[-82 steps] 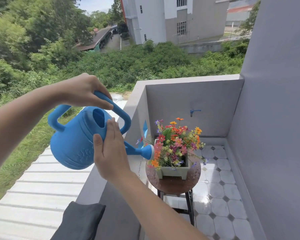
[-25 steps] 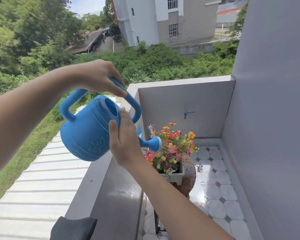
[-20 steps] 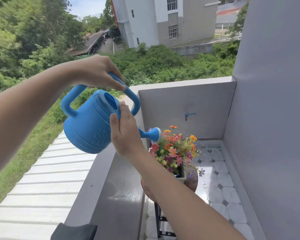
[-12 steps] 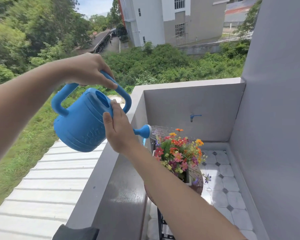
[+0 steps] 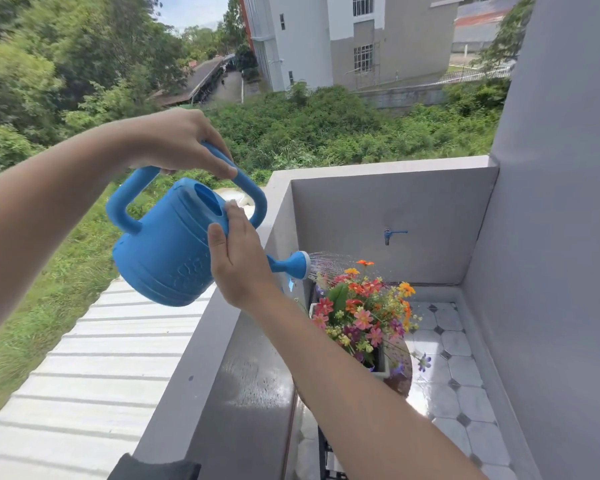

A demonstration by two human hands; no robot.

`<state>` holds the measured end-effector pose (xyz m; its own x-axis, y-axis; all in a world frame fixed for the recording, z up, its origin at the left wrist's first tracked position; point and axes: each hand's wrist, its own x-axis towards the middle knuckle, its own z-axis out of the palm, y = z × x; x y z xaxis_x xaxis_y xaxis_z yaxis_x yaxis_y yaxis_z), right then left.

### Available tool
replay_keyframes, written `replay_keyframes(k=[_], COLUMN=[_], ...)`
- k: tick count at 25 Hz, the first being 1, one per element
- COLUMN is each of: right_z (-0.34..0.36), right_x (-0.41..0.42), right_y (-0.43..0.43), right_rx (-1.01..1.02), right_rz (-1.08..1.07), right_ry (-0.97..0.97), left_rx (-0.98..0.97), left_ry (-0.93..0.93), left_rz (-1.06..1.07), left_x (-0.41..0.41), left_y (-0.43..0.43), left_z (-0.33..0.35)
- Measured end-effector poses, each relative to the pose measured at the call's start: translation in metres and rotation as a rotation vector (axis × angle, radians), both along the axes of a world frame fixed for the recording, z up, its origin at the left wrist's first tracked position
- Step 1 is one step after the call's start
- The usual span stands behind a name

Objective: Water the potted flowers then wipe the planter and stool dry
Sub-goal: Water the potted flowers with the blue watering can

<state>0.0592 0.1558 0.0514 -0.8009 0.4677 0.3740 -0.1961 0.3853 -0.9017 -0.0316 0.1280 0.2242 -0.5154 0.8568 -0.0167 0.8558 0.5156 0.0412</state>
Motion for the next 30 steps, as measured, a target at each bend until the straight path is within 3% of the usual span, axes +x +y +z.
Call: replay_keyframes(k=[10,18,30], right_z=[-0.013,0.005,-0.020], right_x=[0.025,0.026,0.059], right_y=[-0.044,-0.041,-0.083], right_rx=[-0.056,-0.014,-0.109], right_rz=[-0.013,-0.045,0.024], right_ry=[-0.002,-0.022,-0.085], left_rx=[-0.072,0.023,-0.106], left_ry=[-0.076,-0.092,-0.167], left_rz=[-0.024,-0.036,-0.014], left_x=[0.017,0.019,0.034], left_y=[-0.023,-0.030,-0.055], left_z=[-0.010,0.003,-0.029])
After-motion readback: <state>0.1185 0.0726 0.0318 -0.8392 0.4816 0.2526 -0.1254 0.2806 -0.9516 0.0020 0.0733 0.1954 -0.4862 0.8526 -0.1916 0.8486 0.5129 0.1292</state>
